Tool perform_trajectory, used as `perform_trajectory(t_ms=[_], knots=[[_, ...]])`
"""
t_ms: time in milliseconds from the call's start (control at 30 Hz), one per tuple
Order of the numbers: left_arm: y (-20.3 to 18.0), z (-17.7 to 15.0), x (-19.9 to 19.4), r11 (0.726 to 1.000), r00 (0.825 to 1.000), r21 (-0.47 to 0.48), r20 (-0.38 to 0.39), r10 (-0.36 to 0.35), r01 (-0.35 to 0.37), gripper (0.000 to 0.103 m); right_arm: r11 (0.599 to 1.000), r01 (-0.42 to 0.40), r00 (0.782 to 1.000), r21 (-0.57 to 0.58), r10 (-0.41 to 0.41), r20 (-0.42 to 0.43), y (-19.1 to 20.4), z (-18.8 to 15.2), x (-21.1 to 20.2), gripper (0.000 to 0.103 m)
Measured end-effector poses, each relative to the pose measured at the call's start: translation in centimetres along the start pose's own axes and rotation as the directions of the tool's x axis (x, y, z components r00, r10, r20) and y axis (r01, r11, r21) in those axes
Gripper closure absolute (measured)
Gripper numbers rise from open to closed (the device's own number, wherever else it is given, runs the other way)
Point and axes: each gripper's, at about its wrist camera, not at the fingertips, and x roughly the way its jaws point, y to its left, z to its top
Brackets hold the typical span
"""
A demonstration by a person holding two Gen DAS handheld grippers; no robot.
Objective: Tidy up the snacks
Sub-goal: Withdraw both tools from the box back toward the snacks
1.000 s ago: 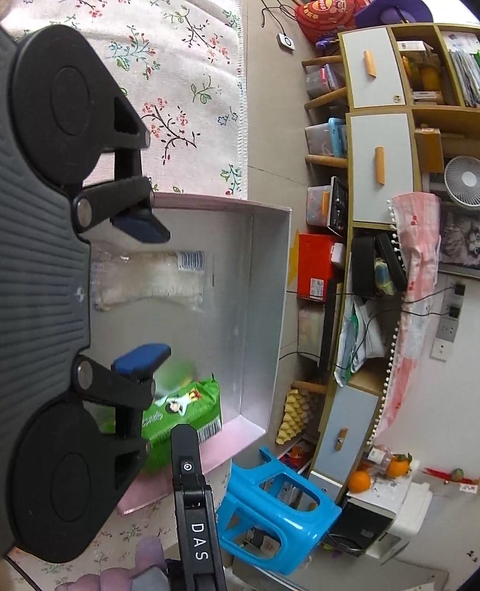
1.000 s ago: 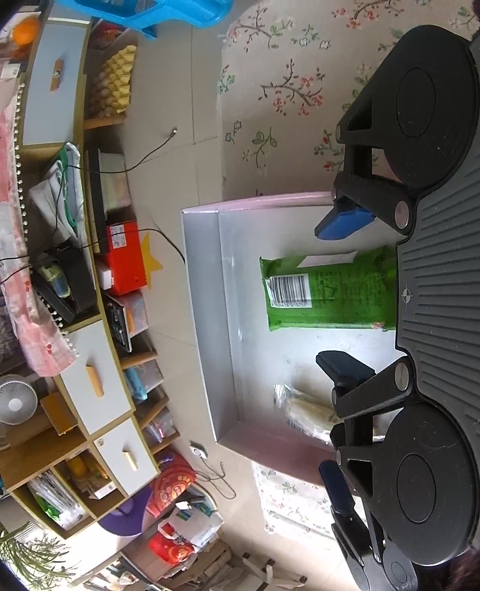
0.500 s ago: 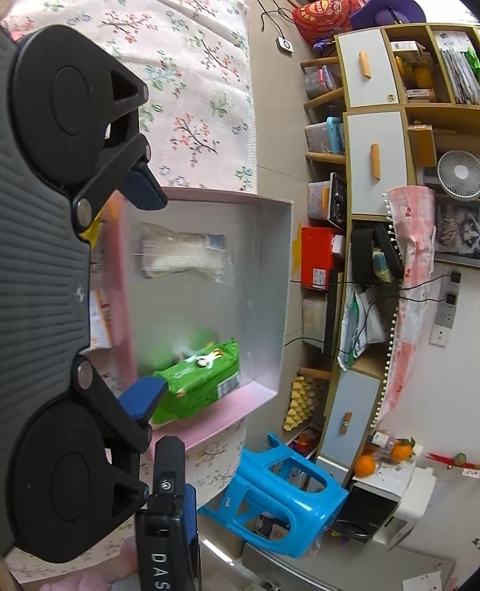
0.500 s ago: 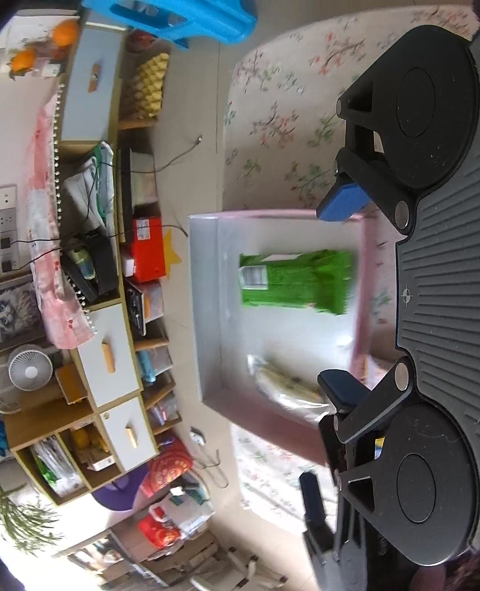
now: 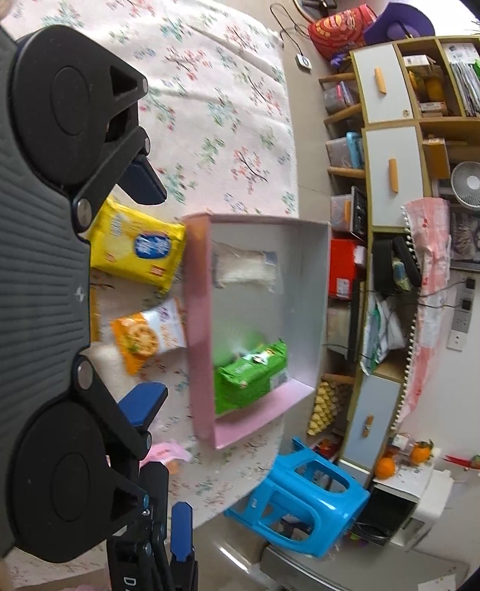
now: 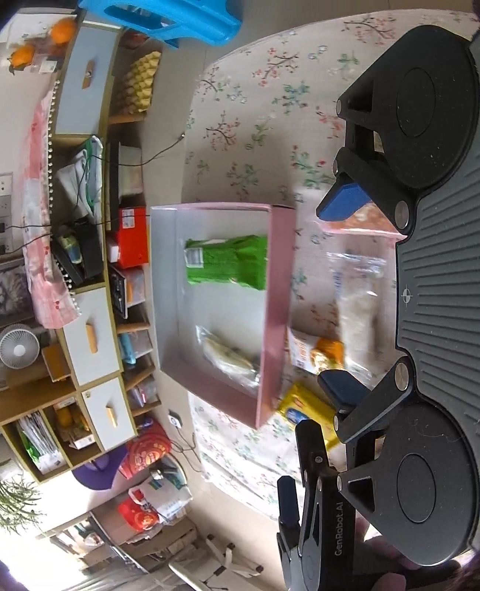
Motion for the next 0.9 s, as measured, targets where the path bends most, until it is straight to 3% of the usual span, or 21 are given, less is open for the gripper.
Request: perform_trajectory(t_ms=[267,433,567,733,900], knots=[[2.0,-2.6,-1.3,0.988,0.993,-0.130,-0.093,0.072,-0.084,0.000,0.998,-0.040,0.999,-0.039,0.040,-0.005,1.9,-2.9,-0.2,0.010],[4.2,-4.4,-1.8,0.970,0.988,-0.231,-0.144,0.048,-0.081,0.001,0.994,-0.064,0.998,-0.092,0.062,-0.020,2.9,-4.5,0.2,0.010],[6.0,-5.7,-2.6,0.940,0.986,-0.326,-0.155,0.055,-0.103,0.001,0.988,-0.082,0.997,-0.127,0.082,-0.008,3.8,-5.4,0.1,0.010],[7.2,-7.2,-3.1,0.898,0.983,-0.427,-0.181,0.025,-0.102,0.007,0.979,-0.114,0.993,-0.166,0.112,-0.019,5.4,-6.2,0.3,0.010],[7.8,-8.5,-3.0,0.869,0.979,-0.484,-0.203,0.002,-0.102,0.021,0.971,-0.140,0.990,-0.194,0.137,-0.030,7.1,-6.7,0.8,0.010]])
